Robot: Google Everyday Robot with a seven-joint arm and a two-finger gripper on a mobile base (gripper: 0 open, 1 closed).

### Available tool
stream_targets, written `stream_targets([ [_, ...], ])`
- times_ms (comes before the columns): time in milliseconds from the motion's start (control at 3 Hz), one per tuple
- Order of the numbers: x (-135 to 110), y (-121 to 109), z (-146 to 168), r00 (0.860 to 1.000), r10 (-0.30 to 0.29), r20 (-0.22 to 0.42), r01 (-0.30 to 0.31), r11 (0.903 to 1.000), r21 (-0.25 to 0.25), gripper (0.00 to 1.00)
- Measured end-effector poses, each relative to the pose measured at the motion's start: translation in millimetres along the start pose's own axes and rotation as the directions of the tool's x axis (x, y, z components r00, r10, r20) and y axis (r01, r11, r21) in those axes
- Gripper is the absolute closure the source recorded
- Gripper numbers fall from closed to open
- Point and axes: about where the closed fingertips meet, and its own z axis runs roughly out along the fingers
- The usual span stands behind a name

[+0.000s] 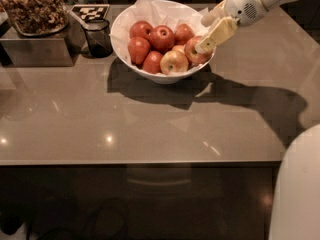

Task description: Pick apple from white bowl

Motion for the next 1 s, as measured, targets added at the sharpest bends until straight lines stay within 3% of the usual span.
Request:
stream_targets([
  [667,6,-6,39,0.999,0.041,0.015,-0.04,0.9966,-0.072,0.31],
  [1000,17,-4,47,0.998,0.068,-0.008,-0.069,0.9931,-0.095,0.44],
])
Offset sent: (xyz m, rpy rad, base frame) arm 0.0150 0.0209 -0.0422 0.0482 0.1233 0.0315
